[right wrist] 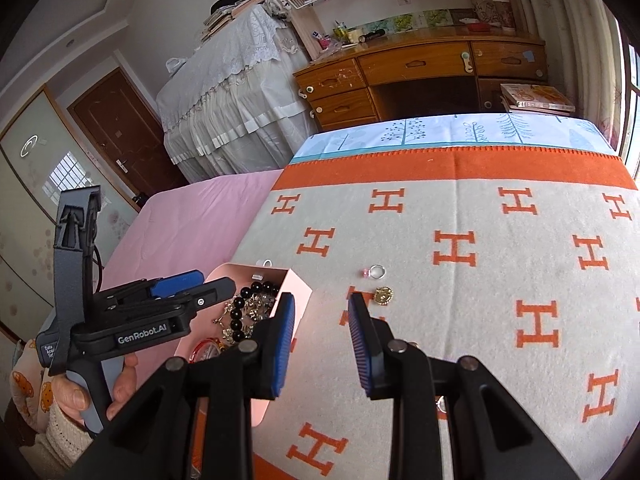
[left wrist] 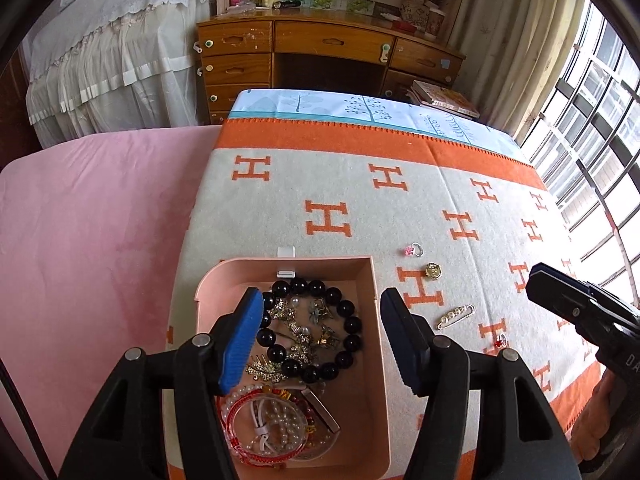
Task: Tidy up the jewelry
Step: 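Reach the left tool to the pearl safety pin and grasp it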
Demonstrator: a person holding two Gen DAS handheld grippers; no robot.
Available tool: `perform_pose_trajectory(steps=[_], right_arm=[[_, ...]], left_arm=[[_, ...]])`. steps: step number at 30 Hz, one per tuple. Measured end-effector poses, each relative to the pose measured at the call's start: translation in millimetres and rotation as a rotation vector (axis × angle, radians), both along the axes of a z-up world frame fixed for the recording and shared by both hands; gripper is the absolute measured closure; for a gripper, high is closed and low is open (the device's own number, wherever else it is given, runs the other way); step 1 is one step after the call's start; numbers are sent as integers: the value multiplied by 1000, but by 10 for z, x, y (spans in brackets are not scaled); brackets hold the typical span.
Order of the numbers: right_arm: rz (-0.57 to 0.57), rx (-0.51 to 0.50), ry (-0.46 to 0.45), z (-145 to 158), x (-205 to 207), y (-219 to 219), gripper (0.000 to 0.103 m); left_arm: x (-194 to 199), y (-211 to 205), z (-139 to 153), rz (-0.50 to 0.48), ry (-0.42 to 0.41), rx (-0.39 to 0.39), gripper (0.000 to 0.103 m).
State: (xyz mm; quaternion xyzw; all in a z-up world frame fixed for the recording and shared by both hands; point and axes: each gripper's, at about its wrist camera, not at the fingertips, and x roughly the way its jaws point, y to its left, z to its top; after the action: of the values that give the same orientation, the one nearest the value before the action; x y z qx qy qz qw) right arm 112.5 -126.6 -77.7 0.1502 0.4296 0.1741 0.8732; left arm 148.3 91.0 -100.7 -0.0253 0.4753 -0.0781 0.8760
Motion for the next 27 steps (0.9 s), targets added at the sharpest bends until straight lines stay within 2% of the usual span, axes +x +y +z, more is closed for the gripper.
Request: perform_pose_trajectory(steps=[4,10,17,24,27], right_arm=[[-32,12,-2,9,-43,-139,75],[-66,19,-7,6,-115,-331,75],[-92,10,9,-88,-196,-549,75],[-133,15,48,-297,-186,-831,75],[-139,14,71,-410,-171,-920,75]], left_arm=[[-102,-132,76,-29,-12,-1,37],[-164,-440,97,-114,-23,43,37],[-29,-815,-46,-238,41,42,37],[200,-1251,-360,-447,149,72,38],[244,-1409,-479,-526,180,108,40]])
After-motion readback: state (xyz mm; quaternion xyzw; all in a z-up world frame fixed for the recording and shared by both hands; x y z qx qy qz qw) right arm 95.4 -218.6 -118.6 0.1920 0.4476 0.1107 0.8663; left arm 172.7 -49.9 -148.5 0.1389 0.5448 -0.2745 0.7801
